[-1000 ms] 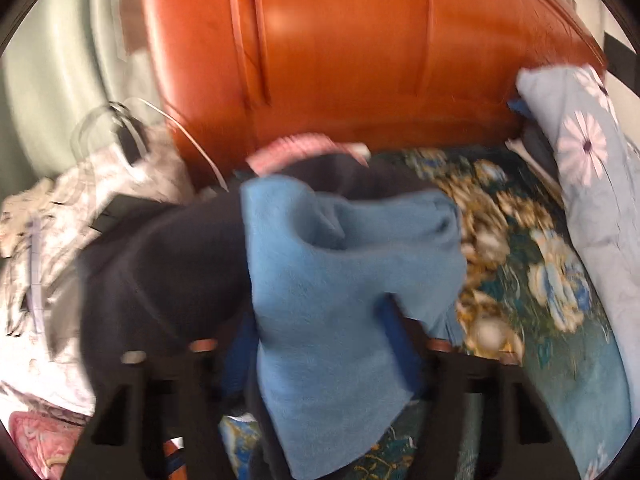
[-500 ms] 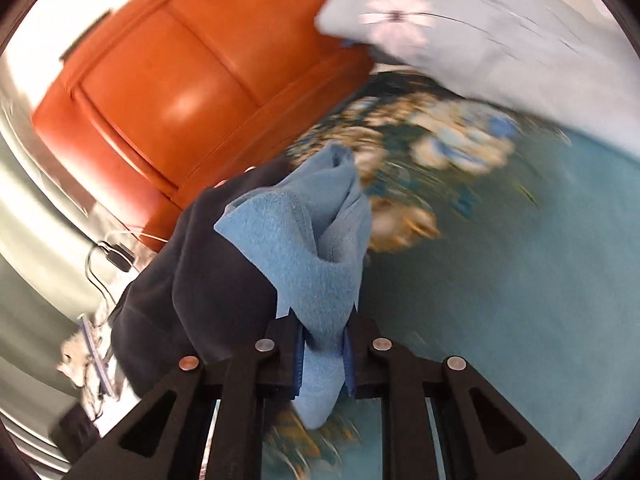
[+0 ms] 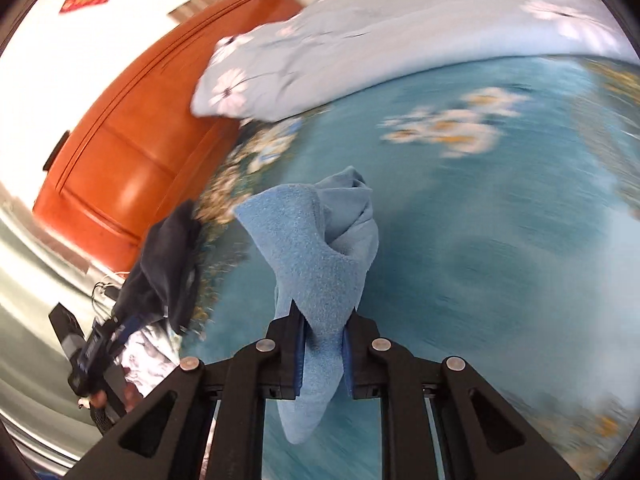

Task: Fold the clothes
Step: 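Grasp the light blue sweatpants with the right gripper and pull them from the pile, then lay the light blue sweatpants on the blanket with the right gripper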

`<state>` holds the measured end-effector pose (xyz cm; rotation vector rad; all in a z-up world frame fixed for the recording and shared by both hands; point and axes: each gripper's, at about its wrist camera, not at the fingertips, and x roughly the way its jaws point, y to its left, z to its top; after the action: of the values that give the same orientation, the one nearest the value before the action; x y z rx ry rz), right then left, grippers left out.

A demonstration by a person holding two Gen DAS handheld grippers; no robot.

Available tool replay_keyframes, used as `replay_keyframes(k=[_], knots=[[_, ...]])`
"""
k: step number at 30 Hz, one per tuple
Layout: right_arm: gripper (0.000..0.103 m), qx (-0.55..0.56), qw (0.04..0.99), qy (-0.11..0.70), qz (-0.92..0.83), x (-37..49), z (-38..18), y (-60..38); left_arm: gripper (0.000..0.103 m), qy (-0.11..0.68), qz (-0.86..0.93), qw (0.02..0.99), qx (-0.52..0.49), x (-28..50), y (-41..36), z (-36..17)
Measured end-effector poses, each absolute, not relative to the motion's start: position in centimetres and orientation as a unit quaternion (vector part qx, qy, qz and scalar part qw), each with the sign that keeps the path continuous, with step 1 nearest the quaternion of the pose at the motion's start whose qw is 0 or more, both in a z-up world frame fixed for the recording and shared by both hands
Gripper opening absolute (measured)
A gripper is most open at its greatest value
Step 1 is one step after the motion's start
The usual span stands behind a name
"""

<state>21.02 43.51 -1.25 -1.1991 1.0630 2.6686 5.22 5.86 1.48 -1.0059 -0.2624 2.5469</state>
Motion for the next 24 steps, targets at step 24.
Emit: replay_keyframes(k=[24], knots=[[0.05, -0.411, 0.09, 0.211, 0.882, 21.0, -6.4, 41.8, 0.103, 0.013, 0.851, 0.257, -0.457, 11.6, 21.9, -0.9]])
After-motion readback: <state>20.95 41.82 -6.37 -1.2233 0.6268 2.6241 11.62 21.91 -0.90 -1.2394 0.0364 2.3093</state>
